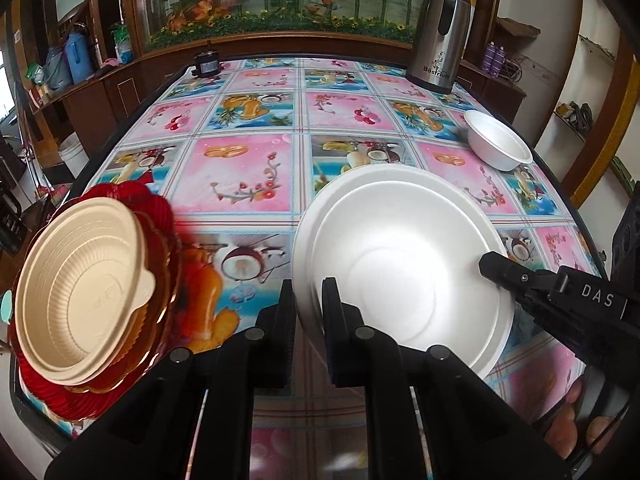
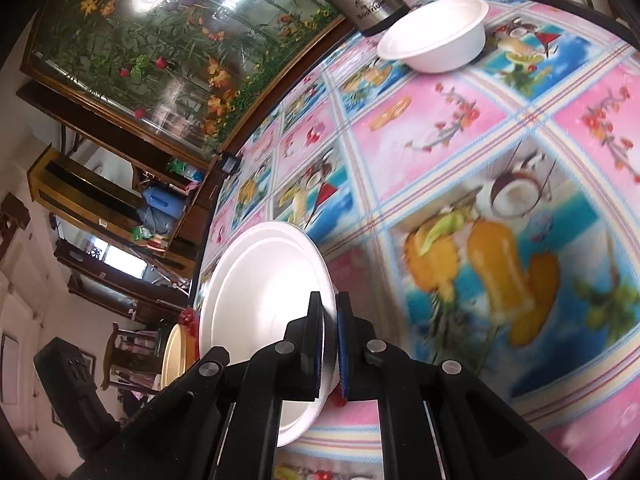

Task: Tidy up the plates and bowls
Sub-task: 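Lower the white plate onto the stack of red plates and beige bowls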

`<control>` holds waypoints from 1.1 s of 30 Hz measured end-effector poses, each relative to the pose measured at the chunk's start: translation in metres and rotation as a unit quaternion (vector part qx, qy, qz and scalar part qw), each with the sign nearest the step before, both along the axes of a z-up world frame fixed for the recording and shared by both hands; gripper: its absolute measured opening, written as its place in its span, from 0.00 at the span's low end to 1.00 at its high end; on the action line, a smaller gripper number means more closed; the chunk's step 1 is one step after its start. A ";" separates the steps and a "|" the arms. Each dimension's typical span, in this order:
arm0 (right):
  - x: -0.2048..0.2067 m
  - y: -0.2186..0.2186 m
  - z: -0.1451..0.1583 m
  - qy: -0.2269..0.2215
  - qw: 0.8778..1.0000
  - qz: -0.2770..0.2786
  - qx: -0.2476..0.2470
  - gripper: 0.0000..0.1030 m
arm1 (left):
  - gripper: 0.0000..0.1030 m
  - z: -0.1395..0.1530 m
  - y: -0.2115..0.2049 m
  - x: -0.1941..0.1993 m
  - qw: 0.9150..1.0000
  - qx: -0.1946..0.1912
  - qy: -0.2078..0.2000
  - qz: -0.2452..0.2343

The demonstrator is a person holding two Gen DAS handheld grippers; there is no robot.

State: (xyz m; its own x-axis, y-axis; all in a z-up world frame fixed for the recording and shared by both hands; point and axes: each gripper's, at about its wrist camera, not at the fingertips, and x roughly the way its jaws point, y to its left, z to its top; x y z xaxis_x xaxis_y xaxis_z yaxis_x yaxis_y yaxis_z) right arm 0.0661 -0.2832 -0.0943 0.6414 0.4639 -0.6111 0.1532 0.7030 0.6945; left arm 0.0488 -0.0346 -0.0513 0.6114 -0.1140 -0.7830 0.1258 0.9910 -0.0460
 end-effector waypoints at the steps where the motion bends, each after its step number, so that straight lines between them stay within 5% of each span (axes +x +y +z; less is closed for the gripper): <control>1: -0.002 0.005 0.002 -0.002 1.000 0.004 -0.006 0.06 | 0.10 0.001 0.004 -0.002 1.000 -0.001 -0.001 0.001; 15: -0.010 0.064 0.049 -0.053 0.997 0.049 -0.041 0.06 | 0.10 0.042 0.065 -0.028 0.997 -0.019 -0.061 0.039; 24: 0.006 0.131 0.080 -0.088 0.989 0.103 -0.051 0.06 | 0.10 0.058 0.137 -0.029 0.989 -0.032 -0.087 0.112; 33: 0.019 0.209 0.080 -0.093 0.980 0.167 -0.056 0.07 | 0.10 0.052 0.194 -0.033 0.981 -0.032 -0.087 0.173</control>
